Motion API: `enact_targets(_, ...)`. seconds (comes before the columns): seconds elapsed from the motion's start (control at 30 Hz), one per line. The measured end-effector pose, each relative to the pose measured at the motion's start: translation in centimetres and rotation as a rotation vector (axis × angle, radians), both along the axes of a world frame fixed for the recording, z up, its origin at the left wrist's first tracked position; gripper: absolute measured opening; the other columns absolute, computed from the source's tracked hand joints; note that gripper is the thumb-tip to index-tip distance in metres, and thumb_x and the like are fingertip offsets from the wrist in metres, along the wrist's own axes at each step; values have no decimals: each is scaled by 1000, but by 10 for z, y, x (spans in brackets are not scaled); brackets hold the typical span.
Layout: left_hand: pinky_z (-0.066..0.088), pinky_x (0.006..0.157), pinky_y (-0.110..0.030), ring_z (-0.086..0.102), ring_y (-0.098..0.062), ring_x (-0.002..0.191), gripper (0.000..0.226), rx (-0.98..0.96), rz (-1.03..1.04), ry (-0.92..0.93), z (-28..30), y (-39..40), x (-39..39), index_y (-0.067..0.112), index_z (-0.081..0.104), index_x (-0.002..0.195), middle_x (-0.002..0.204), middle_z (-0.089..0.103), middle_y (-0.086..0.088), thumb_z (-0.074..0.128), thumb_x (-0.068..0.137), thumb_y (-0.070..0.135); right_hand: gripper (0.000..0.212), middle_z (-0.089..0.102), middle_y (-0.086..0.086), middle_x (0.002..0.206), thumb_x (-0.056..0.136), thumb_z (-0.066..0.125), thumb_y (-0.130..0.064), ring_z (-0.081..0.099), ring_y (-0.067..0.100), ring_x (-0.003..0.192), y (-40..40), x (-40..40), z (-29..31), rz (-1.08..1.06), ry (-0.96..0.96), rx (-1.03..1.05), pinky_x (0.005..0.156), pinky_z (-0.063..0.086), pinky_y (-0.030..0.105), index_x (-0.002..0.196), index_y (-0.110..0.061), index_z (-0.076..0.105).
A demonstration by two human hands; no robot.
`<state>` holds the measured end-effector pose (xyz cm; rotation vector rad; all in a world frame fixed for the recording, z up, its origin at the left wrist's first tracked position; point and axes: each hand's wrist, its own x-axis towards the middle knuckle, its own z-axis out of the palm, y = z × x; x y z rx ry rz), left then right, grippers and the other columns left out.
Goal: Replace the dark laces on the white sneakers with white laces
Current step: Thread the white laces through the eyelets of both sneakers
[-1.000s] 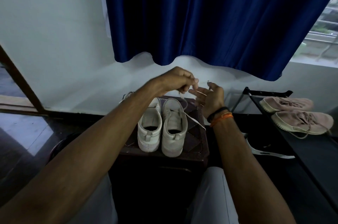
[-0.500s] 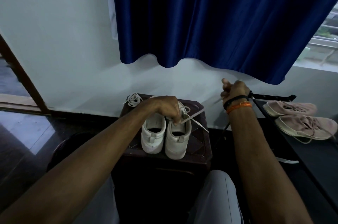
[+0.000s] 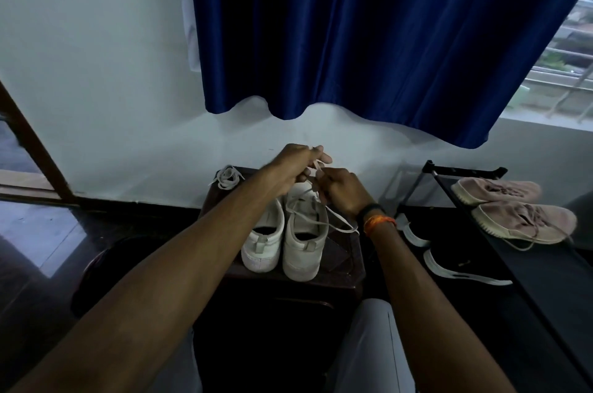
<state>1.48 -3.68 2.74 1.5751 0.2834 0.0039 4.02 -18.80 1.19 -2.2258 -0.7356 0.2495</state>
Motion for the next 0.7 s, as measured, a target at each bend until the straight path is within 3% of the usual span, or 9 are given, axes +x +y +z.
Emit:
enact_targets(0.2,42,50,-18,48,-5,53,36,-365,268,-193,15,20,4,-2,69,97,71,60,-5,49,106,26,34,63,-8,58,99,55,-33,65,17,67,-38,15,-4,-173,-128,-81,70,50,33,73,-18,72)
enact_targets(0.3,46,51,-19,51,-7,53,34,-448,381,-267,26,33,7,-2,68,94,71,60,-7,49,107,24,24,72,2,83,91,55,-18,67,28,89,-58,24,1,-370,-131,33,81,51,35,80,-20,76)
enact_targets(0.4,51,54,-19,56,-10,57,30,-487,456,-287,28,40,6,-3,65,98,73,60,-9,48,107,20,26,74,11,102,96,54,-24,64,34,102,-71,28,3,-540,-145,88,88,48,36,86,-16,77)
enact_targets(0.47,55,58,-20,59,-14,66,26,-461,402,-273,25,39,2,-6,62,108,78,60,-11,47,107,15,23,75,10,100,91,56,-29,65,34,102,-76,33,1,-514,-125,19,92,52,40,87,-19,76)
enact_targets(0.53,58,63,-23,60,-17,72,26,-364,284,-221,20,32,-3,-8,60,114,83,61,-12,46,107,12,13,74,5,96,87,66,-22,68,28,99,-77,36,0,-382,-37,-137,91,54,40,98,-25,73)
enact_targets(0.63,57,60,-24,60,-16,69,32,-173,72,-83,9,17,-10,-14,60,115,85,64,-14,49,106,15,57,65,-1,121,80,73,-6,57,14,113,-62,35,6,-150,48,-254,95,45,28,134,-20,59)
enact_targets(0.7,54,57,-26,60,-16,64,36,-49,-48,-14,1,6,-12,-15,62,108,80,64,-16,50,106,19,57,62,-5,131,82,70,-7,54,10,118,-44,27,13,-80,2,-68,99,42,26,136,-20,60)
